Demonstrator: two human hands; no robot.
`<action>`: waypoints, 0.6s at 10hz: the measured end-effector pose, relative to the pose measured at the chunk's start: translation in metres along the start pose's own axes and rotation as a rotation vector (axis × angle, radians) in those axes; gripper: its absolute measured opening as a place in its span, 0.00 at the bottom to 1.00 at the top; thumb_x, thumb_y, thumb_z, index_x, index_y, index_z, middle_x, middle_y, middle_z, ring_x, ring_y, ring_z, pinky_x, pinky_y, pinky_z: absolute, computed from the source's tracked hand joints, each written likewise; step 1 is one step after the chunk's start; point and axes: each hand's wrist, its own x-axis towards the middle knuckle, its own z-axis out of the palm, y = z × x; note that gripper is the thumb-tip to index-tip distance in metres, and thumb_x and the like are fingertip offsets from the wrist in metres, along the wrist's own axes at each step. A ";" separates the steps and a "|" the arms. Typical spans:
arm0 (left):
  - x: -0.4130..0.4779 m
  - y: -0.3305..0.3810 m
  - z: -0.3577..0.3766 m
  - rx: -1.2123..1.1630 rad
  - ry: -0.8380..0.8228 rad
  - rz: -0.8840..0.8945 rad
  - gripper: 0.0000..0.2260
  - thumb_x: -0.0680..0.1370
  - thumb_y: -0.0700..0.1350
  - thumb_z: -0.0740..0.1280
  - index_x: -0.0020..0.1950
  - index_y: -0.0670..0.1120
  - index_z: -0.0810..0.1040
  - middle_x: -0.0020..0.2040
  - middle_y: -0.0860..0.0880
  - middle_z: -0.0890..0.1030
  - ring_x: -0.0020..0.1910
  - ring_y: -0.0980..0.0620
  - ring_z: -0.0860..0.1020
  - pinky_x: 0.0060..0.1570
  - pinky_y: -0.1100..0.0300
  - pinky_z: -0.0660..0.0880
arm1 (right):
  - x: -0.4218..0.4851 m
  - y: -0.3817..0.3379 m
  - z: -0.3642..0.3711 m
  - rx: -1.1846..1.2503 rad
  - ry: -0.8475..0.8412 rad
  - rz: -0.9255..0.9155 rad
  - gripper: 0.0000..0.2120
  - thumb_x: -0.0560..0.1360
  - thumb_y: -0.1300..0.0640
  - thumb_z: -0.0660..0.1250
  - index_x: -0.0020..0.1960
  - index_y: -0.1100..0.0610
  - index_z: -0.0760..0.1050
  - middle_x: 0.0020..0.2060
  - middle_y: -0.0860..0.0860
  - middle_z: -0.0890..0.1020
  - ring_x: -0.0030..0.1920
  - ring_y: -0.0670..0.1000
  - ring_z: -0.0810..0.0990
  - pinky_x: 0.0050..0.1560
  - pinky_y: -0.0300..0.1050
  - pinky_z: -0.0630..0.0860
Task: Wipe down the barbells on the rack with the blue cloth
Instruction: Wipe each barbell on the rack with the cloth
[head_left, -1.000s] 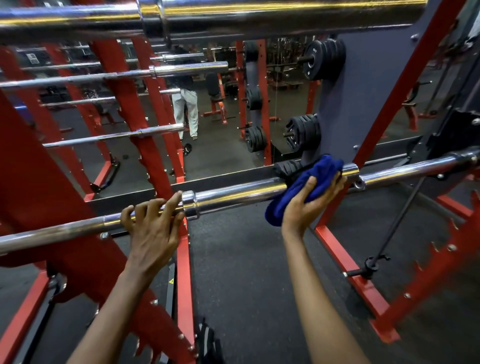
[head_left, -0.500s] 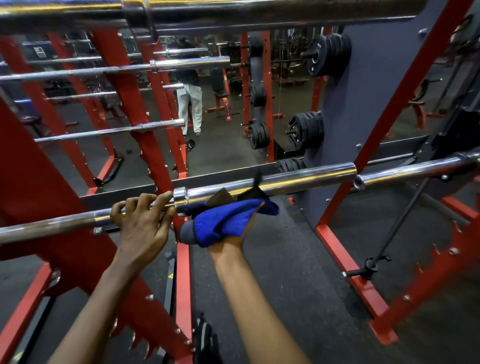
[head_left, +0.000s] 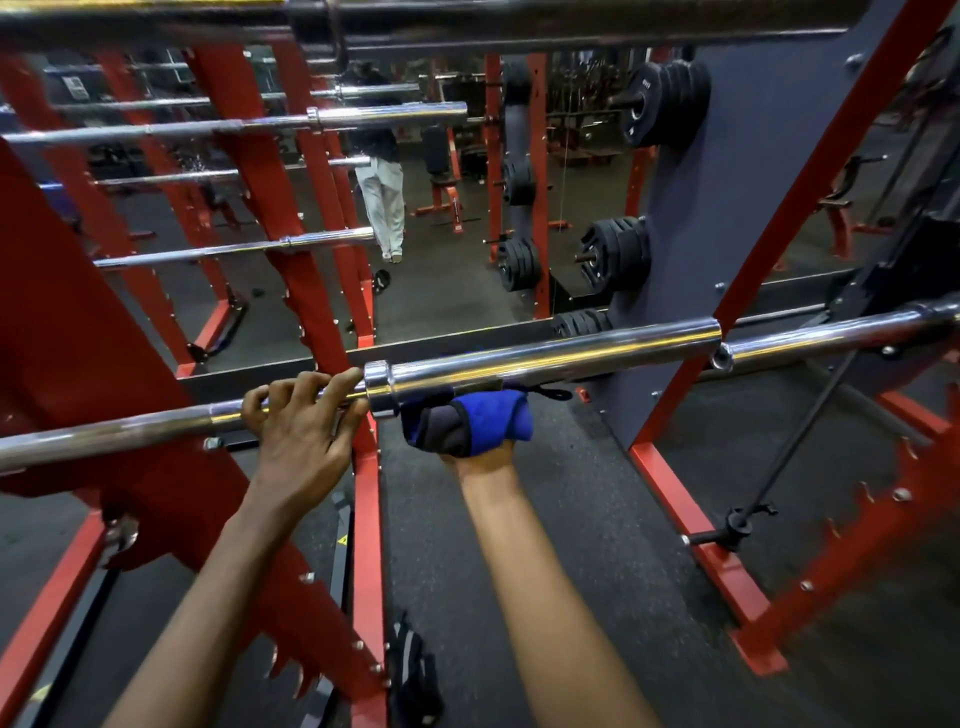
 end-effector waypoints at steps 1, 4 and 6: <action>0.001 0.006 -0.009 -0.029 -0.079 -0.054 0.20 0.80 0.59 0.54 0.66 0.56 0.77 0.55 0.50 0.76 0.59 0.46 0.69 0.63 0.46 0.57 | -0.015 -0.021 0.016 0.164 0.220 -0.104 0.15 0.87 0.49 0.52 0.57 0.54 0.76 0.41 0.47 0.87 0.43 0.47 0.85 0.47 0.43 0.81; 0.003 0.075 -0.020 -0.303 -0.237 -0.111 0.29 0.77 0.55 0.55 0.80 0.62 0.59 0.78 0.44 0.58 0.81 0.47 0.53 0.76 0.43 0.36 | -0.003 -0.014 -0.007 -1.038 0.277 -1.182 0.21 0.80 0.49 0.68 0.69 0.58 0.75 0.67 0.53 0.78 0.73 0.54 0.72 0.75 0.47 0.67; 0.000 0.066 -0.006 -0.214 -0.184 -0.034 0.26 0.81 0.58 0.54 0.81 0.60 0.59 0.83 0.47 0.48 0.82 0.47 0.47 0.76 0.47 0.35 | 0.035 -0.082 -0.031 -1.487 0.280 -1.366 0.21 0.78 0.41 0.66 0.60 0.55 0.81 0.58 0.50 0.84 0.69 0.54 0.77 0.76 0.58 0.62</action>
